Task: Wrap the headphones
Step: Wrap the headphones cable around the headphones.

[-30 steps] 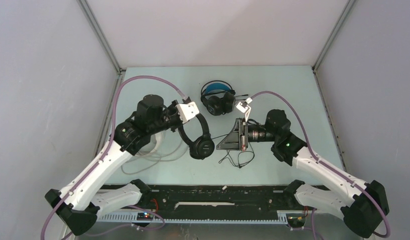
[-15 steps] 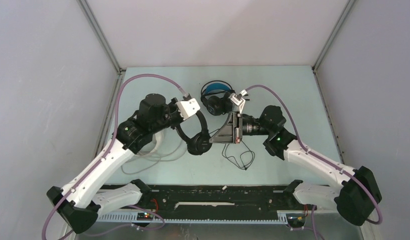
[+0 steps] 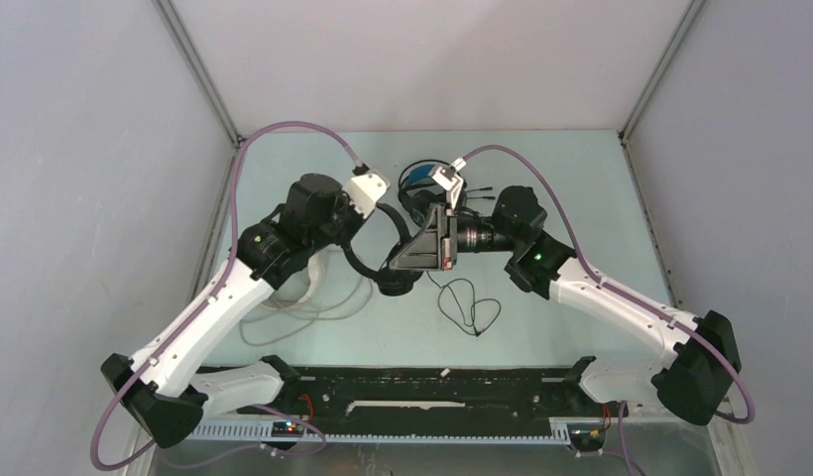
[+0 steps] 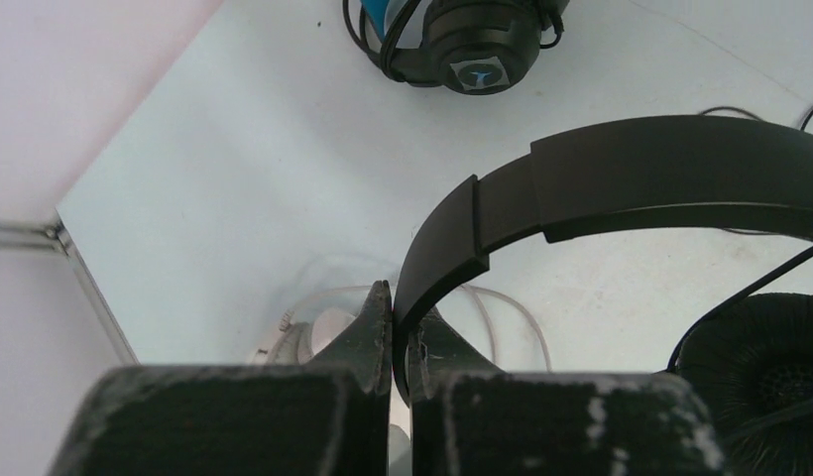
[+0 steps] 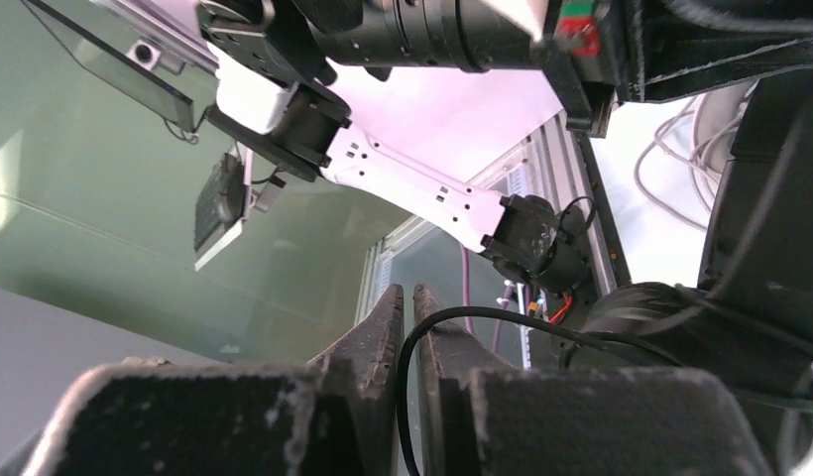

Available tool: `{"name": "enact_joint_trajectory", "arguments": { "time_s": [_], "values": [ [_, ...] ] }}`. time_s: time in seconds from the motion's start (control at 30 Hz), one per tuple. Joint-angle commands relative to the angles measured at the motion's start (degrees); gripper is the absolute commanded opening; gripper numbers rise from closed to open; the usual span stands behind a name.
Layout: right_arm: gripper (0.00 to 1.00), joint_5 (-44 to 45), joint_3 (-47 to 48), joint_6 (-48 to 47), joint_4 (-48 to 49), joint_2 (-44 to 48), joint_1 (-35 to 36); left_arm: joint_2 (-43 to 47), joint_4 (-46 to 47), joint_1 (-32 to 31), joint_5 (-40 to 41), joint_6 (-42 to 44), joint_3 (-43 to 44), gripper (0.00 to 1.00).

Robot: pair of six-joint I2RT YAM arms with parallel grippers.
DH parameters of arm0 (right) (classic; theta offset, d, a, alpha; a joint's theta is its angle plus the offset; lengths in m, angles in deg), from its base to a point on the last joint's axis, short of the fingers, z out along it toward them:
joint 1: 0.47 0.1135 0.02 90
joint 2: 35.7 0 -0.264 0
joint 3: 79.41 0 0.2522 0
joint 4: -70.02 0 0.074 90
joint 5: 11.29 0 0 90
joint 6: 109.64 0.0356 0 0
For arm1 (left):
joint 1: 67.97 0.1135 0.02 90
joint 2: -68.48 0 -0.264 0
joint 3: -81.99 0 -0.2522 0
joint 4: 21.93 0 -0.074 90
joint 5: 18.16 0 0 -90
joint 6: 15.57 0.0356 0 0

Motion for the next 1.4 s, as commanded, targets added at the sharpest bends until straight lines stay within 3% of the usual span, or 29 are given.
{"name": "enact_joint_trajectory", "arguments": {
  "time_s": [0.0,0.13,0.33,0.67,1.0,1.37],
  "values": [
    [0.1,4.8,5.4,-7.0,-6.8,-1.4,2.7,-2.8,-2.7,0.0,4.0,-11.2,6.7,0.0],
    [0.09,6.4,8.9,-9.5,-9.2,-3.8,3.6,-5.2,-2.9,0.0,5.3,-14.8,6.8,0.0],
    [0.04,8.9,13.3,-12.2,-12.0,-6.2,3.1,-1.4,1.8,0.0,4.5,-14.8,3.0,0.0],
    [0.11,10.9,14.4,-15.6,-16.1,-7.0,5.5,-2.4,-1.5,0.0,5.7,-19.8,6.2,0.0],
    [0.11,13.9,21.3,-20.7,-21.5,-12.2,8.0,-1.7,-1.6,0.0,5.6,-24.5,6.4,0.0],
    [0.13,31.8,22.0,-35.2,-32.5,-9.5,13.5,-1.2,-3.5,2.4,8.8,-37.3,9.6,0.0]
  ]
}}
